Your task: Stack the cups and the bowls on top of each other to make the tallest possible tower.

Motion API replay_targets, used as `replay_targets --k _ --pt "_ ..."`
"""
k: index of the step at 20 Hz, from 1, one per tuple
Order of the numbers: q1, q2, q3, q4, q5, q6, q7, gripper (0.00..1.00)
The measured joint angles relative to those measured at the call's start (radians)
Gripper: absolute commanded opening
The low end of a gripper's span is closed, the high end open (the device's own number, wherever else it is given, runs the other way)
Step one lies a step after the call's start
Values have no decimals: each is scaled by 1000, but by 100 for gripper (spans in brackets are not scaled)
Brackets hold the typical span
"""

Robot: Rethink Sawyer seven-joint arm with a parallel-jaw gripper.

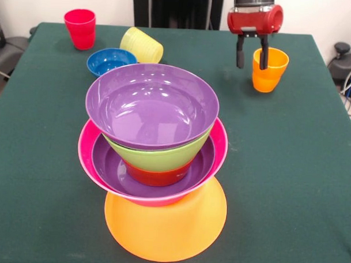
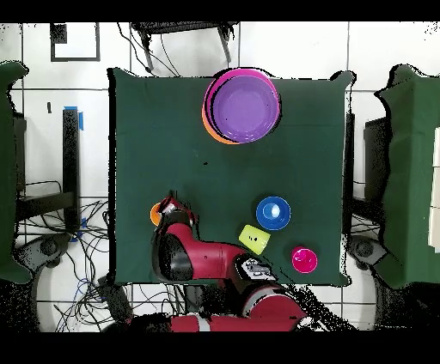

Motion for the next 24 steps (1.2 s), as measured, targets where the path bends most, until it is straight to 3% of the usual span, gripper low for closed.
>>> replay_targets --k 8,24 --pt "-4 -47 17 12 0 0 0 100" --pt "-5 -31 41 95 -47 0 0 100"
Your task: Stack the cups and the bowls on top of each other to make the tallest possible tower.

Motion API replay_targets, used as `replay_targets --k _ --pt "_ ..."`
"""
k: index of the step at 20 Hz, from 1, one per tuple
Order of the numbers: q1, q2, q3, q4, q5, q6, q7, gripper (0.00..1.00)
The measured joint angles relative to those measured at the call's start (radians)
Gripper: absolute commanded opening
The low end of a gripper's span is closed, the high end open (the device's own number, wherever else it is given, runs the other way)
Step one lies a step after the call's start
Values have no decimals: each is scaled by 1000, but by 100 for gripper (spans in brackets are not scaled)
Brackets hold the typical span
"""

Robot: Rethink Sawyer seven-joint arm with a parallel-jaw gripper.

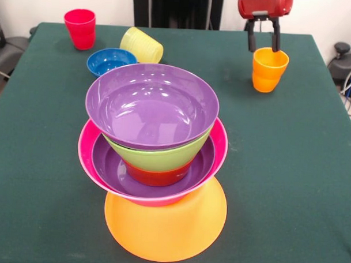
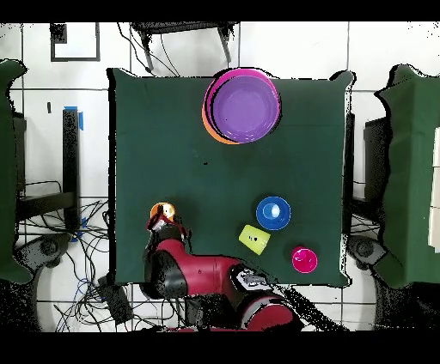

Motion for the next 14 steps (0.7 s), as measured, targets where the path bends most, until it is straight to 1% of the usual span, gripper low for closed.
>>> replay_targets --k 14 --pt "-2 70 0 4 -7 0 0 100"
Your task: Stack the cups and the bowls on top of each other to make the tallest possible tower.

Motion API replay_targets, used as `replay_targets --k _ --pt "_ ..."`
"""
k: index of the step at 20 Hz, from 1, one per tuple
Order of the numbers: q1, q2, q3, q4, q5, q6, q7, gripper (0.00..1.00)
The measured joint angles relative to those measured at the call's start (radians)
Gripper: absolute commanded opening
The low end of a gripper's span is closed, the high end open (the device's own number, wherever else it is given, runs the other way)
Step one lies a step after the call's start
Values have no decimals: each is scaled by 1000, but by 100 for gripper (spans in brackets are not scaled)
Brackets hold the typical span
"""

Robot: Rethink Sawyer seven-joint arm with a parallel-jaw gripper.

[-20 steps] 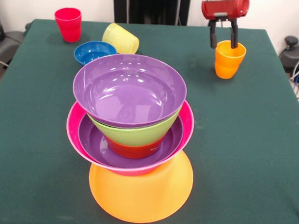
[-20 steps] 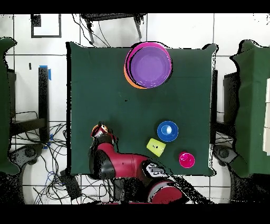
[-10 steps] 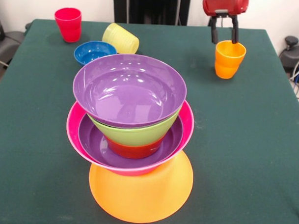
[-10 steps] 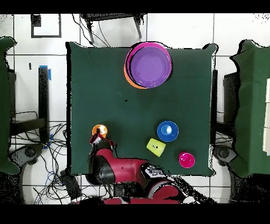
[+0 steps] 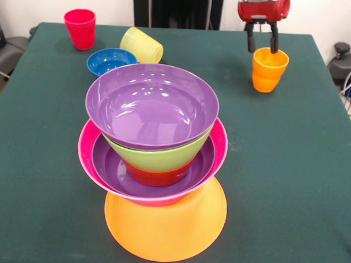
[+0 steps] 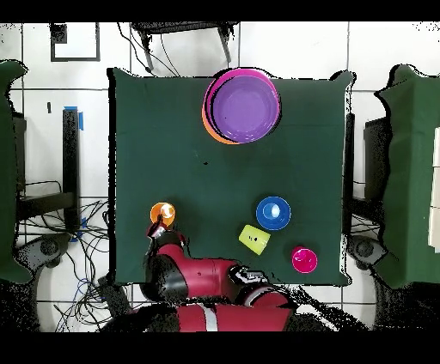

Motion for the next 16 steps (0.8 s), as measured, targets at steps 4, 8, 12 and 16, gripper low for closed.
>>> replay_targets --k 4,8,12,16 --pt "-6 4 0 0 0 0 0 100" --pt "-20 -3 -3 0 0 0 0 100" --pt "-22 -9 -8 0 0 0 0 100" --pt "-23 -1 -13 0 0 0 0 100"
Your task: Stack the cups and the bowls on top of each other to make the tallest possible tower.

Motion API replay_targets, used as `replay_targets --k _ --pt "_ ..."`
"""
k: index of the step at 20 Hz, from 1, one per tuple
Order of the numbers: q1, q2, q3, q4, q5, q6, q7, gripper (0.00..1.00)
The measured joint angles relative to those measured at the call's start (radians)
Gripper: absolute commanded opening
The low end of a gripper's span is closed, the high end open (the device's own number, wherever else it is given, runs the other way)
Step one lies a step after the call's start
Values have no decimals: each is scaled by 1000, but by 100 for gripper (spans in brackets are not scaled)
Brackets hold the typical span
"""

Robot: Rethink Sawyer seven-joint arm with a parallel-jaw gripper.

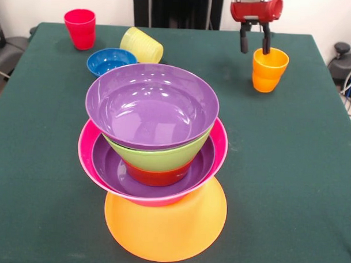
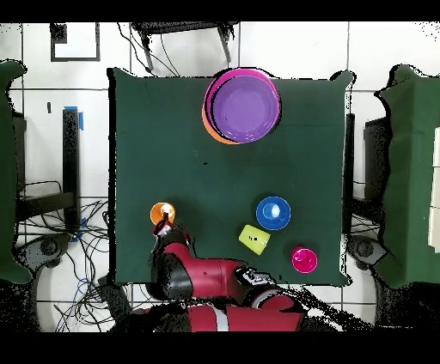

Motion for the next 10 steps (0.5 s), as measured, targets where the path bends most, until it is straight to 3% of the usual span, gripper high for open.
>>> replay_targets --k 4,10 --pt "-1 28 -2 -4 0 0 0 100" --pt "-5 136 -2 -39 -21 0 0 100"
